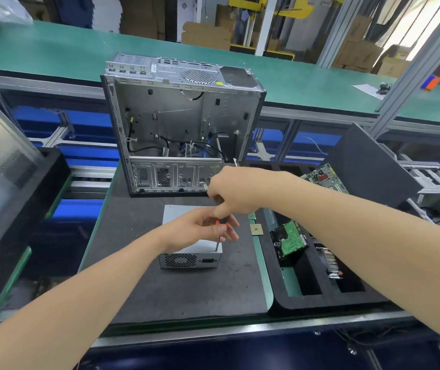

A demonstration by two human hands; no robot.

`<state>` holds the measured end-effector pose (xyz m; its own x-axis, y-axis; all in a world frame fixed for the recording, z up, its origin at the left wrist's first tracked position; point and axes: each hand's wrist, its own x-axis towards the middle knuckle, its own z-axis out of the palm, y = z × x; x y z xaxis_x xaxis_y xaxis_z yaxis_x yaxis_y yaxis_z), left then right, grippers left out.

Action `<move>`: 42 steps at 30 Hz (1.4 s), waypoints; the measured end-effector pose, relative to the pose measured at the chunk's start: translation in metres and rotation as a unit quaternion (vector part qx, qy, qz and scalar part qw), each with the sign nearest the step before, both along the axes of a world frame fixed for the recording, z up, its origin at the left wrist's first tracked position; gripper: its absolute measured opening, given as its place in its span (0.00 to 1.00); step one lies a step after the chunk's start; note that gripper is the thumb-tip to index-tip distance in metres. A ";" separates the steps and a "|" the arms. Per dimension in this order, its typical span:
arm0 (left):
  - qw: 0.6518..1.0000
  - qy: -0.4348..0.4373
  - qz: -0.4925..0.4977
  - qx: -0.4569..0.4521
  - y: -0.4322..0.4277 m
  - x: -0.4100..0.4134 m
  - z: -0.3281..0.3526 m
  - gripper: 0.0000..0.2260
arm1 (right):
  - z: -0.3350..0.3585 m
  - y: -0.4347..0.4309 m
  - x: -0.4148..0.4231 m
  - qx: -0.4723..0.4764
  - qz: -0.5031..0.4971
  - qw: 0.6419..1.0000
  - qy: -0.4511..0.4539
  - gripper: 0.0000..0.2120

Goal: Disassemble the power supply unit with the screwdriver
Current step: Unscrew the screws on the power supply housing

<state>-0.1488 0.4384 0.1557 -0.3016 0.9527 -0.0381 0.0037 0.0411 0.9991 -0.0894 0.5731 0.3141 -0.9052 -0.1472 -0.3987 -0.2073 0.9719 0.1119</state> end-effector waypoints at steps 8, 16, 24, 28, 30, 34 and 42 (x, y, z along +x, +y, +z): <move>1.000 -0.001 0.006 -0.009 -0.003 -0.004 0.000 0.12 | -0.008 0.003 0.002 -0.027 0.138 0.990 -0.022 0.08; 1.000 0.005 0.005 -0.008 -0.001 -0.002 0.000 0.07 | 0.001 -0.005 0.006 0.007 0.038 0.998 0.041 0.09; 1.000 0.017 0.005 -0.004 -0.001 0.000 0.000 0.09 | 0.000 -0.016 0.005 -0.053 -0.227 0.970 -0.069 0.26; 1.000 0.015 0.001 0.001 0.000 0.003 -0.001 0.09 | 0.001 -0.009 0.003 -0.020 -0.097 0.993 -0.058 0.12; 1.000 0.006 0.016 -0.004 -0.001 0.002 -0.002 0.10 | 0.002 -0.003 0.001 -0.007 -0.026 0.999 -0.031 0.03; 1.000 0.003 0.022 -0.008 -0.003 0.000 0.000 0.12 | 0.000 -0.002 0.003 -0.039 0.042 0.997 -0.044 0.11; 1.000 0.012 0.013 -0.008 -0.004 0.003 0.003 0.08 | -0.002 -0.004 0.007 -0.041 0.048 0.997 -0.033 0.12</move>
<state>-0.1455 0.4343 0.1590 -0.3280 0.9436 -0.0455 0.0270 0.0575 0.9980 -0.0820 0.5693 0.3125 -0.8572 -0.2674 -0.4401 -0.3047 0.9523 0.0150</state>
